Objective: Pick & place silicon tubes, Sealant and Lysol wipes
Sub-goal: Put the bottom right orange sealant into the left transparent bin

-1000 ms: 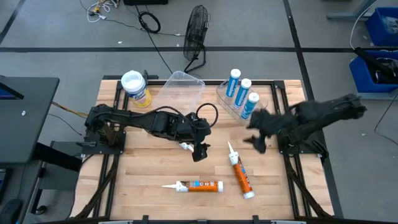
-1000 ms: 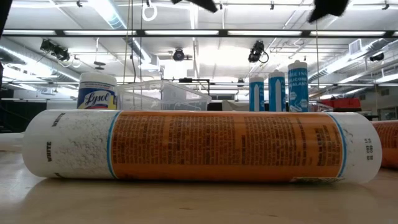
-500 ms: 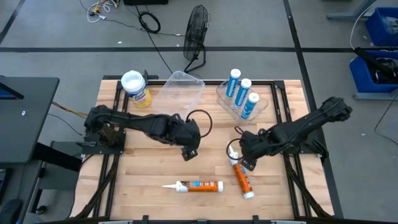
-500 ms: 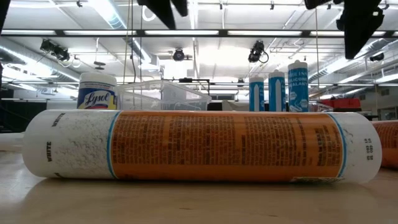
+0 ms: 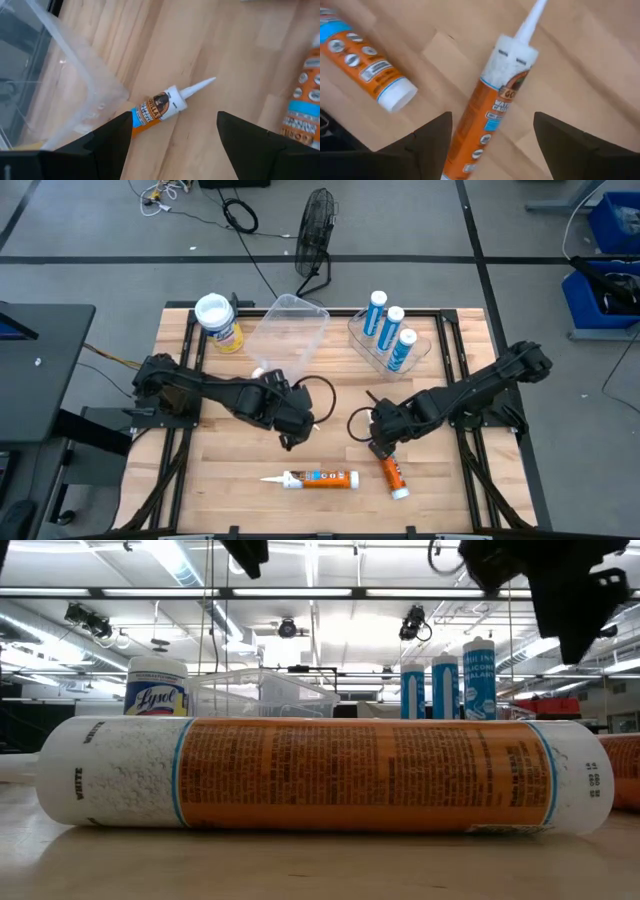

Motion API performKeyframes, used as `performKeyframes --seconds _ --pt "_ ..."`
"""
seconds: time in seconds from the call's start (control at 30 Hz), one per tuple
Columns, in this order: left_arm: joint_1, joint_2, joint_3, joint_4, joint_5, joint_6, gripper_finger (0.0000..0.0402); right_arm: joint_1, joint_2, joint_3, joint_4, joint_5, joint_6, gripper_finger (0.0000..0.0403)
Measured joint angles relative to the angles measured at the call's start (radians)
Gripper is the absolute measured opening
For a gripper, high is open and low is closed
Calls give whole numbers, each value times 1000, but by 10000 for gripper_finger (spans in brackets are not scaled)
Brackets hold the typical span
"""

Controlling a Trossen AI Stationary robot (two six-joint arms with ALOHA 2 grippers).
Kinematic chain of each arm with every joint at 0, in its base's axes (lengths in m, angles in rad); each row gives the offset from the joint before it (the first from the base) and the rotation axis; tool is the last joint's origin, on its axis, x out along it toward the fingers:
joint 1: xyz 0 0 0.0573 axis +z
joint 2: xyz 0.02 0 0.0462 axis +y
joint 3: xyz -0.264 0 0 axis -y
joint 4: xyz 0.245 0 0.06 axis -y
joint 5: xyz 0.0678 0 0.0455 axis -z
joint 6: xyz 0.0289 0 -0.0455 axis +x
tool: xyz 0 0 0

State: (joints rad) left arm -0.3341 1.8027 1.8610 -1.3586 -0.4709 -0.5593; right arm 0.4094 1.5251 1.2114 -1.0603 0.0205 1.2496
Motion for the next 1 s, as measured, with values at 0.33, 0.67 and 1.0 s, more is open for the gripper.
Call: performKeyframes --seconds 0.33,0.67,1.0 --pt "-83 0 0 3 -27 30 296 -53 132 0 54 -6 96 382" --pt "-97 0 0 5 -31 32 296 -71 229 -11 90 0 48 377" --pt "-97 0 0 7 -31 30 296 -66 230 -164 323 15 142 375"
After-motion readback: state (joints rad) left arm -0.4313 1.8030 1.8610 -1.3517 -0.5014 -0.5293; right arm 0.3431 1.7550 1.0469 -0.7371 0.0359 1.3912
